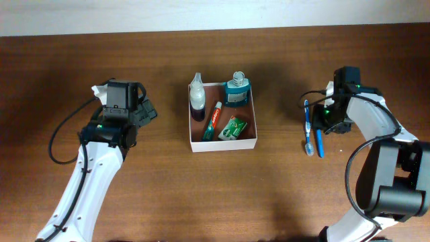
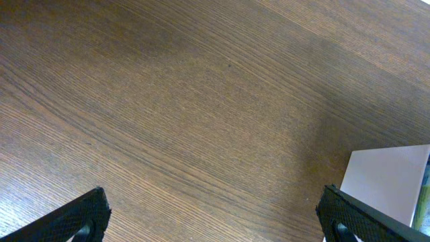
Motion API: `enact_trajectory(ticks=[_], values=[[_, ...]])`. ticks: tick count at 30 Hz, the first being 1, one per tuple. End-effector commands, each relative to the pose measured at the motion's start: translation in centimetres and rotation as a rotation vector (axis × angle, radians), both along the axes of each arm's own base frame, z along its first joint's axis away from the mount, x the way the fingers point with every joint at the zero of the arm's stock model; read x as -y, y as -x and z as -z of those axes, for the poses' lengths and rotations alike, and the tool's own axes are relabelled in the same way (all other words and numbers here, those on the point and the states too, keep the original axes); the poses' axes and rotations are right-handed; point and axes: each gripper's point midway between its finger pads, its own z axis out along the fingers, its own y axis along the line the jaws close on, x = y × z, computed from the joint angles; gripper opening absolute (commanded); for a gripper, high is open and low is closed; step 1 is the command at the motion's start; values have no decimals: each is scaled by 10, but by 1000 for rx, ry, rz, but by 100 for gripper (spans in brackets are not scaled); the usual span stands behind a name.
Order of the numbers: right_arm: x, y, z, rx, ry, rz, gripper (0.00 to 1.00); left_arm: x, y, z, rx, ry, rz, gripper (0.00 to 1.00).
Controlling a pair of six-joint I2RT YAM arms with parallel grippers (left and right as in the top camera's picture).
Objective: Pack container
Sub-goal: 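Lower the right gripper onto the blue razor and grasp it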
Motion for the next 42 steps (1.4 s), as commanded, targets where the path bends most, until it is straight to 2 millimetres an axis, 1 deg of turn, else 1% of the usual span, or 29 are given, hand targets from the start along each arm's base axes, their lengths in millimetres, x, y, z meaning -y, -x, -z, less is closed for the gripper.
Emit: enact_trajectory(ticks=[1,6,7,9,13,14,15,19,24,38,42], values=[[5,2,5,-10,25,8,53,-4,-1,-8,19,-17,-6,99],[6,3,7,-13,32,9,52,-4,-1,-8,19,-17,-6,99],[6,4,9,-13,32,9,47,-4,-1,-8,19,-17,-6,99],[6,4,15,-10,33,10,44,-4,-1,-8,19,-17,-6,99],[5,6,22,-10,33,9,42,-4,-1,-8,19,-17,-6,99],[6,5,23,-7,33,10,35,-4,-1,-8,19,-17,-6,99],[6,5,23,-5,33,10,32,-4,-1,-8,19,-17,-6,99],[6,4,23,-2,34,10,29,-4,-1,-8,19,-17,-6,99],[6,4,23,-3,34,10,22,-4,-1,-8,19,-17,-6,99],[4,4,24,-1,24,11,22,-4,-1,-8,19,-17,-6,100],[3,4,29,-9,15,10,22,-4,-1,-8,19,-17,-6,99]])
